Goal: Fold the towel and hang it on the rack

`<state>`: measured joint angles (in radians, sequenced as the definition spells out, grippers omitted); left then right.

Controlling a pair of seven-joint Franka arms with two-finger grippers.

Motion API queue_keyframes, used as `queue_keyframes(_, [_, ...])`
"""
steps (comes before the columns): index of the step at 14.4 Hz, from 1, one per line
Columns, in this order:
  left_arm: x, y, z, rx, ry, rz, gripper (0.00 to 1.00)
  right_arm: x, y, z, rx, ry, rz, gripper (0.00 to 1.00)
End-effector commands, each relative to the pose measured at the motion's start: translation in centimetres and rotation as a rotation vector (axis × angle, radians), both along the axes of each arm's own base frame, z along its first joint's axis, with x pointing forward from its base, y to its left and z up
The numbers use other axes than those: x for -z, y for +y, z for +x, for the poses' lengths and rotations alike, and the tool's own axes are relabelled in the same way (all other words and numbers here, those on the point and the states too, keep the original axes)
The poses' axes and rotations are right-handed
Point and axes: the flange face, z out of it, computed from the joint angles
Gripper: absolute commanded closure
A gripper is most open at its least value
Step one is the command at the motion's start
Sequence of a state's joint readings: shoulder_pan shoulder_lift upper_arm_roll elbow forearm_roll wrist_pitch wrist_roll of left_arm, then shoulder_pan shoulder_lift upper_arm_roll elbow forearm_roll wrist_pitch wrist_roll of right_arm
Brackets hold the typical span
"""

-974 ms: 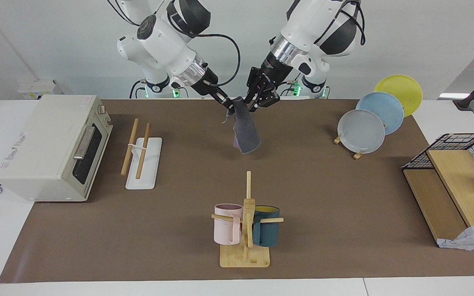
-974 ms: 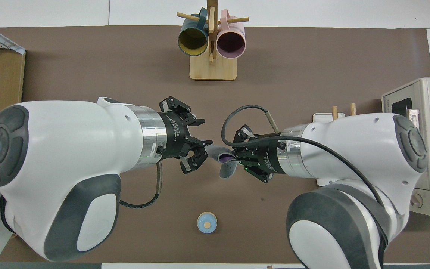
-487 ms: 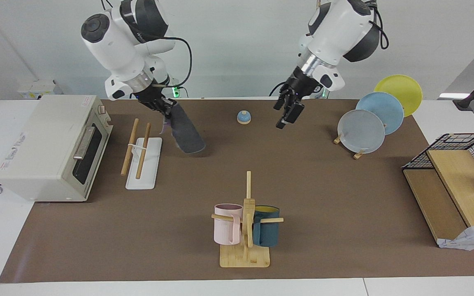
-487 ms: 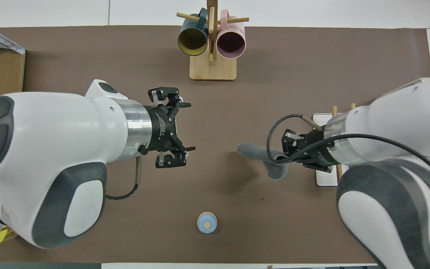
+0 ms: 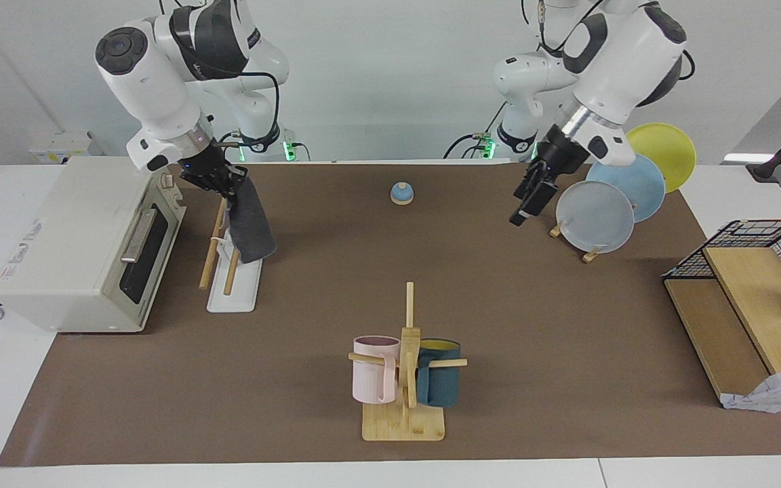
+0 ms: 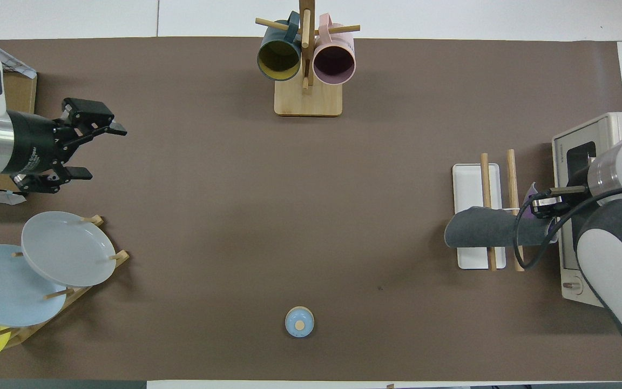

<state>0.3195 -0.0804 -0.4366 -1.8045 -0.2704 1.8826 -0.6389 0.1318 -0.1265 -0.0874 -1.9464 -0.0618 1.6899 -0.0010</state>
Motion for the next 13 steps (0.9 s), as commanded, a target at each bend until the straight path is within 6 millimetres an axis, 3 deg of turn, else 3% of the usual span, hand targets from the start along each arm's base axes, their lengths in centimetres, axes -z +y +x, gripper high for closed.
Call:
queue_keyframes(1, [-2.1,1.9,0.6,0.217,-0.014,0.146,0.0,0.3,-2.1,0.1,-0.121,-0.025,-0.047,1.0])
queue_keyframes(2, [-2.7,3.1,0.8,0.298,-0.009,0.205,0.0,0.4,-2.5,0.3,-0.148,-0.045,-0.049,1.0])
queue_keyframes(5, [-3.7,4.4,0.5,0.471,0.046,0.231,0.0,1.7,-3.9,-0.2,-0.205,-0.053,-0.053,1.0])
queue_keyframes(9, [-2.6,3.7,-1.9,0.608,0.111,0.22,0.0,3.0,-5.2,-0.5,-0.243,-0.088,-0.059,1.0])
queue_keyframes(12, [-2.3,3.3,-1.3,0.61,0.098,0.227,0.0,3.3,-6.1,-0.7,-0.228,-0.082,-0.059,1.0])
queue_keyframes(13, [-3.1,3.3,-1.0,0.62,0.09,0.281,0.0,3.4,-6.1,-0.7,-0.228,-0.075,-0.058,0.65])
